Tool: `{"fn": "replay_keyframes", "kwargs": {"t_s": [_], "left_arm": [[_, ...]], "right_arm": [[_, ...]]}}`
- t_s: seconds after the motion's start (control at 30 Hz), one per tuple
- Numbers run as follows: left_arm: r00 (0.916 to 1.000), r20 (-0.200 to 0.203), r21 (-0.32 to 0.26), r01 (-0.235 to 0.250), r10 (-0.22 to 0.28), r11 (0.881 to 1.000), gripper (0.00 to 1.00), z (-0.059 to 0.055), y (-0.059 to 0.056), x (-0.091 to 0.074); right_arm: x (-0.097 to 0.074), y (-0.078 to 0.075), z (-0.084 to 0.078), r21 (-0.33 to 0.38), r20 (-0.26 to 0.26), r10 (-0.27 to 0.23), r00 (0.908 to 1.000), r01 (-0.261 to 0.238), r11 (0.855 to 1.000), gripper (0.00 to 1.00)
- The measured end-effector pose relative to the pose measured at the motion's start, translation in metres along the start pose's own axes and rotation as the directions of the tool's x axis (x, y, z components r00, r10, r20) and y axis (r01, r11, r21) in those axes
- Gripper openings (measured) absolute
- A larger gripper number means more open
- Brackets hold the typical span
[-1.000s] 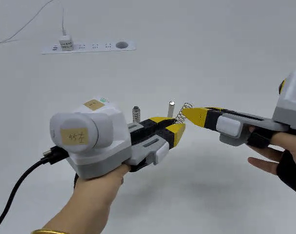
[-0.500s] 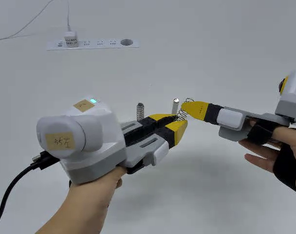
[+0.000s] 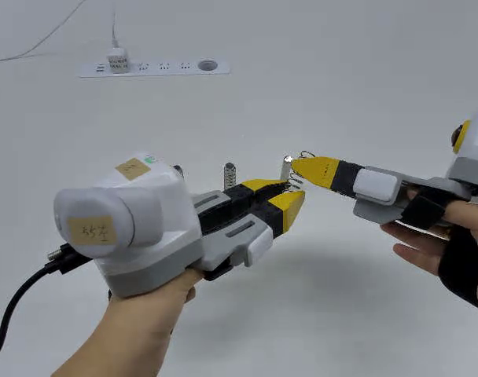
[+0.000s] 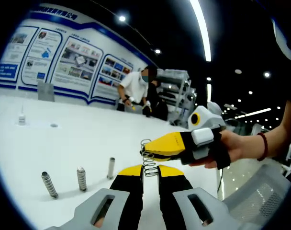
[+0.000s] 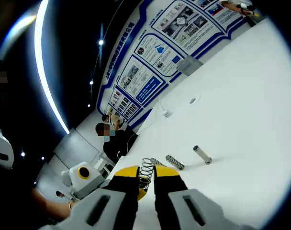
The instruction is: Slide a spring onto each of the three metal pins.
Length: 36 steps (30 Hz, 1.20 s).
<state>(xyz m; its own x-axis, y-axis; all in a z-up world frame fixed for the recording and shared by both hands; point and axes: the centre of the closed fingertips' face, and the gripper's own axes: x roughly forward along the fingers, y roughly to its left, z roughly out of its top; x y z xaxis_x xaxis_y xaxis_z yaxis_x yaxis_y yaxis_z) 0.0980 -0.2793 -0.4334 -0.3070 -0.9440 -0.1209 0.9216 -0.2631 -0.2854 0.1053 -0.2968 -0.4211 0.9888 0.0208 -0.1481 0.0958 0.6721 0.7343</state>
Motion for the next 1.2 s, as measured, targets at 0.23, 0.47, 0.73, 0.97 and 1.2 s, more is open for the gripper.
{"fn": "replay_keyframes", "kwargs": {"t_s": [0.23,0.47,0.73,0.97,1.2], "left_arm": [[0.9986,-0.043,0.07,-0.027,0.03,0.997,0.11,0.002,0.001,-0.004],[0.9949,-0.07,0.115,-0.065,0.073,0.991,0.17,0.002,0.008,-0.007],[0.9819,-0.13,0.187,-0.112,0.138,0.976,0.27,-0.005,0.02,-0.016],[0.9673,-0.154,0.284,-0.152,0.201,0.947,0.31,-0.006,0.028,-0.028],[0.9533,-0.18,0.294,-0.183,0.243,0.938,0.36,-0.011,0.036,-0.041]], "right_arm": [[0.002,0.008,0.001,-0.031,-0.004,0.036,0.9993,-0.036,0.999,0.11],[0.003,0.009,0.005,-0.058,0.02,0.025,0.9995,-0.023,0.998,0.11],[0.002,0.008,0.015,-0.178,0.033,-0.015,0.9993,0.021,0.984,0.11],[0.005,0.002,0.023,-0.304,0.048,-0.059,0.9971,0.071,0.95,0.11],[0.01,-0.001,0.029,-0.365,0.052,-0.084,0.9951,0.097,0.926,0.11]]}}
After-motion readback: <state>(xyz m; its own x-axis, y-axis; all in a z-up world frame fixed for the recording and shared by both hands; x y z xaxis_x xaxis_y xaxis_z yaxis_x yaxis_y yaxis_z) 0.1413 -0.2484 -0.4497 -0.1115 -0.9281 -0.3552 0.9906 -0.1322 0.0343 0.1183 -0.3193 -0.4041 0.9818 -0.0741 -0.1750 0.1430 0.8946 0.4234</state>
